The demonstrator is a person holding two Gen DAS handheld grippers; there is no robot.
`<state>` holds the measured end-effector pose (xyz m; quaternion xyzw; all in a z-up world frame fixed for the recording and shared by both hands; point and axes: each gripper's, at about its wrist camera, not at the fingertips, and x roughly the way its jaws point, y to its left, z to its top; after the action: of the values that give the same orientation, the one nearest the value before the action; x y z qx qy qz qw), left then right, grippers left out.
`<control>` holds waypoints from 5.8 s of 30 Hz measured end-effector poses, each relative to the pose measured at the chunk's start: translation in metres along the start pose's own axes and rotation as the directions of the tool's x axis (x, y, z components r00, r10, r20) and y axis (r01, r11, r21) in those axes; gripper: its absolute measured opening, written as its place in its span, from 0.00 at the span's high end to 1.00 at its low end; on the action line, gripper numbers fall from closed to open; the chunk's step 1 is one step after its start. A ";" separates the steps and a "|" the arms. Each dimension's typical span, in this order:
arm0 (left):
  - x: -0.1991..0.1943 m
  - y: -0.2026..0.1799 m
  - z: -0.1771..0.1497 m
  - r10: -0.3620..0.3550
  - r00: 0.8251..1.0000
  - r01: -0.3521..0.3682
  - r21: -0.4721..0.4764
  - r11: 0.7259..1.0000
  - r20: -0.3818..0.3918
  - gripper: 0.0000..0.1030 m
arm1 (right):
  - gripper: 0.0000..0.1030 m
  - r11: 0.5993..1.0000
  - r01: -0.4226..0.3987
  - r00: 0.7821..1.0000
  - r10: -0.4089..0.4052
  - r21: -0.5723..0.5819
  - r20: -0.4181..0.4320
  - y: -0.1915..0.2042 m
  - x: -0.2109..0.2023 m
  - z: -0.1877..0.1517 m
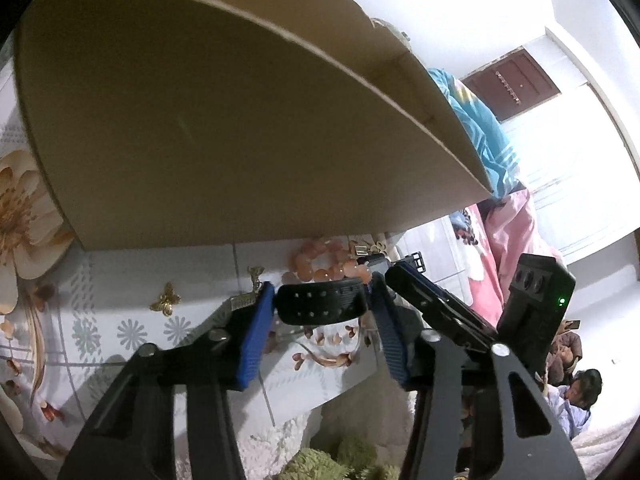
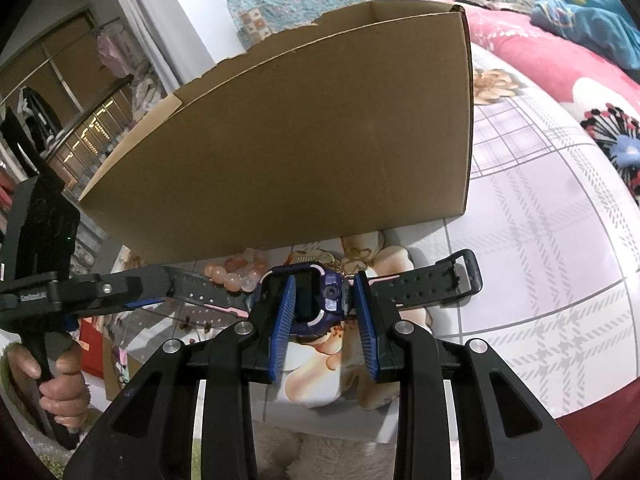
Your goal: Organize jewelry
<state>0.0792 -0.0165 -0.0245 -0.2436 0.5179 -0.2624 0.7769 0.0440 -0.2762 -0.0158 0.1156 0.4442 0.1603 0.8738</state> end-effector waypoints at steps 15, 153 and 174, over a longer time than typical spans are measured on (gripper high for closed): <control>0.009 -0.025 -0.006 0.159 0.987 -0.162 0.200 0.966 0.030 0.80 | 0.68 0.997 0.037 0.997 -0.040 0.061 0.065 -0.025 -0.030 -0.009; -0.137 -0.066 0.025 0.279 0.893 -0.379 0.256 0.889 0.352 0.09 | 0.08 0.991 0.129 0.942 -0.137 0.043 0.307 0.054 -0.117 0.100; -0.124 -0.066 0.001 0.333 0.879 -0.422 0.232 0.876 0.343 0.07 | 0.08 0.978 0.195 0.934 -0.209 0.078 0.290 0.055 -0.122 0.068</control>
<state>0.0297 0.0159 0.1026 -0.0523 0.3892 -0.1405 0.9089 0.0213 -0.2761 0.1328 0.1130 0.3214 0.0399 0.9393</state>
